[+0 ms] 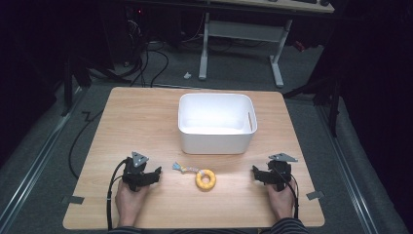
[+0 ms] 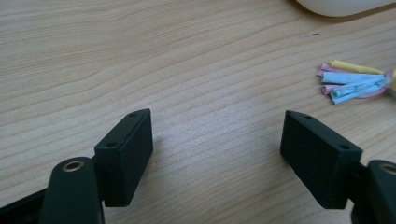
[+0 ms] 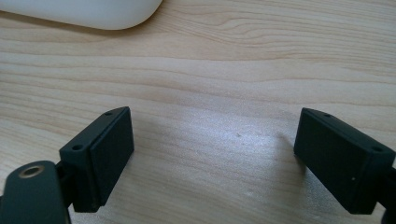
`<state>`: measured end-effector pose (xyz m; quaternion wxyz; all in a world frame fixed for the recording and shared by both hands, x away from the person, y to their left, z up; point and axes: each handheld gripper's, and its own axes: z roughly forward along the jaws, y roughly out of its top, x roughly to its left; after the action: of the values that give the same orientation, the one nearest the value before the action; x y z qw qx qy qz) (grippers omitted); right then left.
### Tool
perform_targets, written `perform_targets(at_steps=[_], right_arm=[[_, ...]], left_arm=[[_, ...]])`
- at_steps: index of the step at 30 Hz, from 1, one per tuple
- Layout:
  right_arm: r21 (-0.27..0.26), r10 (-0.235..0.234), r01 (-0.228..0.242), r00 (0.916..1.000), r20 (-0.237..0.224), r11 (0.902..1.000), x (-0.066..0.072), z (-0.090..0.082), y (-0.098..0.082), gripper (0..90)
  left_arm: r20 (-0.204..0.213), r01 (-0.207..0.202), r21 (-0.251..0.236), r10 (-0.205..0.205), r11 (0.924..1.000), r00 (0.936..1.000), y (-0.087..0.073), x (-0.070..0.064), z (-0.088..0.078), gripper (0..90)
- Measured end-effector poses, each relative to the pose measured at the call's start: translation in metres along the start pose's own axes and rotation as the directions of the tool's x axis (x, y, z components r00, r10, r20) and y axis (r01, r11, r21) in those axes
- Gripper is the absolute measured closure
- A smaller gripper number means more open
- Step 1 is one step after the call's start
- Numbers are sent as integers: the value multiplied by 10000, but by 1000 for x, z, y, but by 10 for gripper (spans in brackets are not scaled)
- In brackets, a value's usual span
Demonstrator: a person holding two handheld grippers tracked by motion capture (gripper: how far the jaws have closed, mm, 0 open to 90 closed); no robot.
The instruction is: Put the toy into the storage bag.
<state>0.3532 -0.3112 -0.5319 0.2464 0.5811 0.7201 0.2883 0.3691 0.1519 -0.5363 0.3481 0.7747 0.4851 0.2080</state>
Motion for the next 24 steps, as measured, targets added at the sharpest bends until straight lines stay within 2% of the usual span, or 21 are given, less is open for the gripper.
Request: perform_targets(at_steps=[3, 10, 17, 24], right_arm=[[-43, 8, -8, 10000, 15, 10000, 0, 0, 0, 151], [-50, 36, -36, 10000, 8, 10000, 0, -1, 0, 151], [162, -409, 416, 9982, -444, 9990, -1, -3, 0, 137], [144, -428, 436, 9979, -495, 9989, 0, -5, -1, 166]], left_arm=[[-13, -1, 15, 1, 10000, 10000, 0, 0, 0, 256], [-30, 11, 12, -11, 10000, 10000, 0, 0, 0, 255], [-14, -45, -1, 45, 10000, 10000, 0, -1, 0, 259], [-30, -39, 19, 39, 10000, 10000, 0, -1, 0, 258]])
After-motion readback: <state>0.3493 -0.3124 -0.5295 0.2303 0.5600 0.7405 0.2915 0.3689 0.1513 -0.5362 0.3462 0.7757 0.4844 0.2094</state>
